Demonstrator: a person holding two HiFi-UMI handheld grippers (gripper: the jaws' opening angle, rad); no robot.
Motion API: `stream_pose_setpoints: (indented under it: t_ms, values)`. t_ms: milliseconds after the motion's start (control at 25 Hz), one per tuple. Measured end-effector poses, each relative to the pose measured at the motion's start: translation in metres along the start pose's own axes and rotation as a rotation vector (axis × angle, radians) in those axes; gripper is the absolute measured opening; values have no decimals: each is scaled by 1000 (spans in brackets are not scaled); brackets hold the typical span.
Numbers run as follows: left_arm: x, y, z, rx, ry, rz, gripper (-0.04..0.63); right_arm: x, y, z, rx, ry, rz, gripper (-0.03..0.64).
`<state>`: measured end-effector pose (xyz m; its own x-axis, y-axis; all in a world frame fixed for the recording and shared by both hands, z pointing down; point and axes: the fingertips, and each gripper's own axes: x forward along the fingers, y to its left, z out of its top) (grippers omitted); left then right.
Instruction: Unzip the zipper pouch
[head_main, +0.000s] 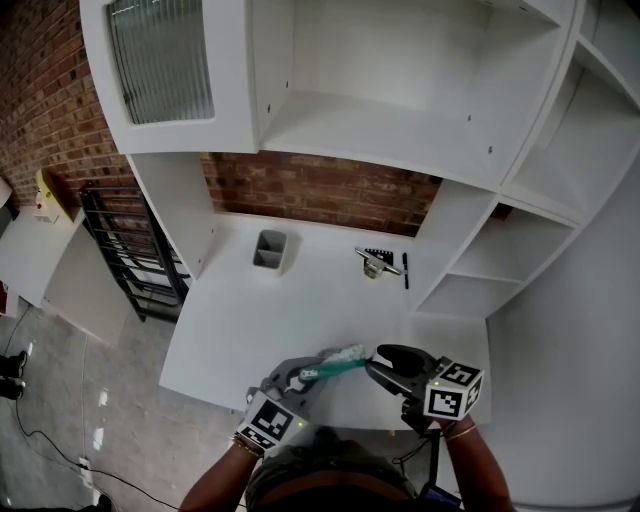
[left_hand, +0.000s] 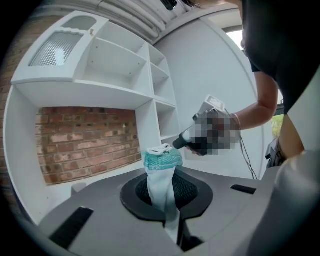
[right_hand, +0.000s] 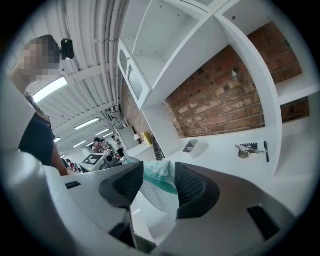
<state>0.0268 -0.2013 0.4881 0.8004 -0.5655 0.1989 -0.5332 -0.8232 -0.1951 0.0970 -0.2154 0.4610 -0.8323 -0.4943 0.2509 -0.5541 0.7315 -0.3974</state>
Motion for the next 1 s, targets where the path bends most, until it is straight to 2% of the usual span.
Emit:
stream_pose_setpoints:
  t_ms: [280, 600, 760, 1000]
  values:
    - [0, 23, -18, -5, 96, 151, 5, 25, 48, 10, -214, -38, -67, 189]
    - [1, 35, -26, 3, 151, 223, 5, 55, 74, 16, -295, -99, -108, 180]
    - [0, 39, -30, 70, 203, 259, 5, 69, 83, 10, -349, -59, -137, 181]
    - [-1, 44, -33, 254, 293, 313, 5, 90, 92, -1, -381, 29, -135, 179]
